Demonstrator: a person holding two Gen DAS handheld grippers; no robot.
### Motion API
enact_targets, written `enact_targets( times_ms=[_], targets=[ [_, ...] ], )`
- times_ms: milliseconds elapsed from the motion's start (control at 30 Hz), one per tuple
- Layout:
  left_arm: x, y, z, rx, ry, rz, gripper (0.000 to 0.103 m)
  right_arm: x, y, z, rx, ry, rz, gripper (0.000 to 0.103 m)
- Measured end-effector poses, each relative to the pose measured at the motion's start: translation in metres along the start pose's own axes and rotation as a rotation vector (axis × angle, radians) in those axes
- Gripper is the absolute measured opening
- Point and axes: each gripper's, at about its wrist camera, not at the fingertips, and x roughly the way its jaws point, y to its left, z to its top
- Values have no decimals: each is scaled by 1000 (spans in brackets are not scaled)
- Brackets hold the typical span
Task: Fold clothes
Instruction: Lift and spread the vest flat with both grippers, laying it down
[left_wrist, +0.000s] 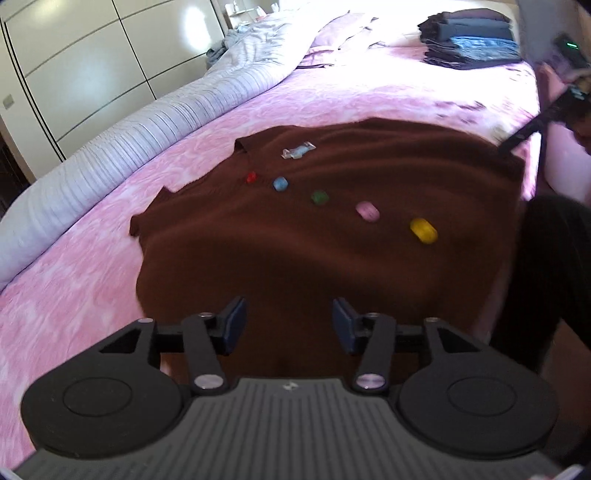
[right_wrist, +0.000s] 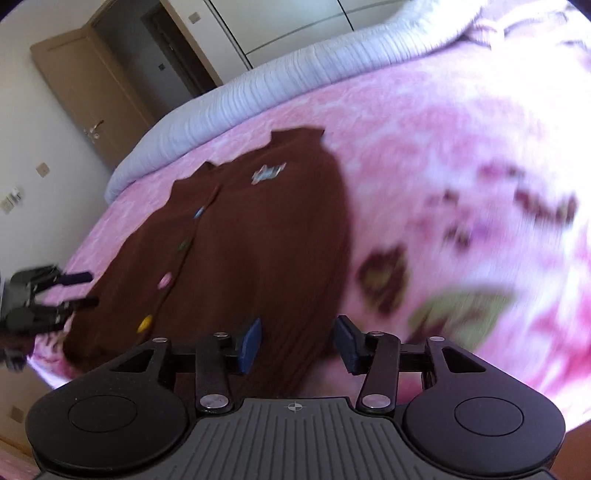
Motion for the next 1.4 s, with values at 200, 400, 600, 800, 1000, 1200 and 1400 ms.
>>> enact_targets(
  times_ms=[200,400,600,800,1000,1200,1400],
  targets=[
    [-18,-40,-35,127,24,98,47,-6,46,-26,-217,-40,-123,50],
    [4,-54,-46,235,86,216,44,3,102,-62,-741,-29,-266,58],
    [2,-47,-58,263,126,297,5,16,109,-89,-986,-3,-403,58],
    [7,-66,-55,396,83,357,44,20,119,-105,-1194,-33,-462,58],
    [26,-66,-53,464,115,370,3,40,112,-102,-1262,-54,-437,18],
    [-13,-60,-64,392,54,359,1,4,103,-105,-1189,-80,-414,2],
    [-13,-64,-76,400,80,341,1,-2,94,-113,-1176,-23,-396,2]
  ],
)
